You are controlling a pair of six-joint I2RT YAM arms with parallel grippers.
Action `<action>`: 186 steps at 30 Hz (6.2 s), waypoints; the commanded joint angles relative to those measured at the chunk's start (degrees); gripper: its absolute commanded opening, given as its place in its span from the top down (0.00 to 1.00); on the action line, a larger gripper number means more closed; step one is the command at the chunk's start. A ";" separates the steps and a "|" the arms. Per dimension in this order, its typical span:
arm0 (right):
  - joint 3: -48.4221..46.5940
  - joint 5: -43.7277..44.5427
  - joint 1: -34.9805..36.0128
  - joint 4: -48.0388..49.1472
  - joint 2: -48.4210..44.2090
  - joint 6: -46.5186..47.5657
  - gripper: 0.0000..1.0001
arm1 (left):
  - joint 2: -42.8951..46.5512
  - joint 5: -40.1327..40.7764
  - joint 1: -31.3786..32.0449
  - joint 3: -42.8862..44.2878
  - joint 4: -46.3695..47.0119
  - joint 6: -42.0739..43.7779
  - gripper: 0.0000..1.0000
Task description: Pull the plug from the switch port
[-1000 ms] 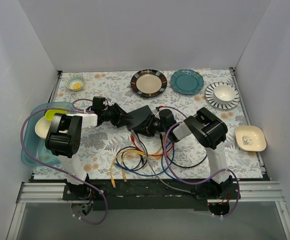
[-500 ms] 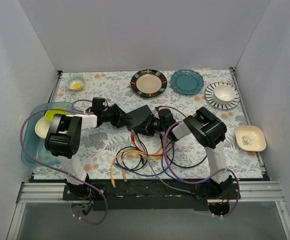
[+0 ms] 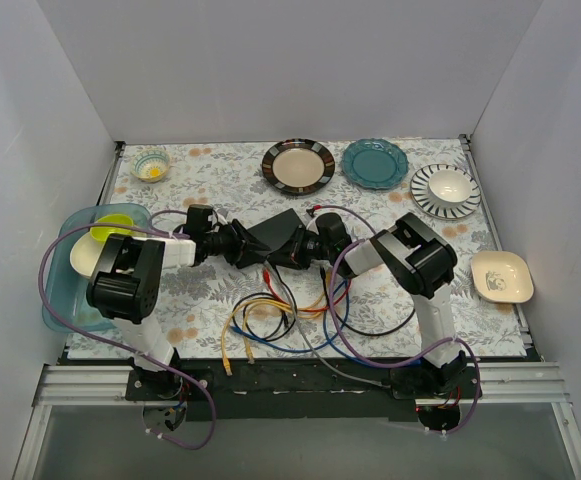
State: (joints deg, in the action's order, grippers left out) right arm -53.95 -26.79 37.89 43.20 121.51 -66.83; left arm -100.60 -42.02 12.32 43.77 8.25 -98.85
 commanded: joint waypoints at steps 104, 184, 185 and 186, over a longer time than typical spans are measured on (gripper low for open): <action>-7.94 -3.01 0.43 -16.48 3.82 11.28 0.99 | -1.70 5.20 -1.59 0.26 1.24 -4.25 0.57; -9.16 27.59 -3.00 -63.84 -41.69 47.57 0.64 | 13.23 25.40 4.02 11.17 -21.41 9.64 0.46; -7.85 22.97 -2.91 -63.94 -42.67 48.19 0.65 | 13.76 26.02 5.34 10.47 -22.91 9.46 0.47; -4.79 19.87 -2.73 -63.33 -44.94 48.80 0.68 | 14.02 26.55 5.61 9.68 -24.41 8.07 0.50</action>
State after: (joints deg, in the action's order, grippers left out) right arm -63.29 0.86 34.83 -14.68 81.36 -22.44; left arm -89.30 -20.10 14.48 55.11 -6.52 -92.12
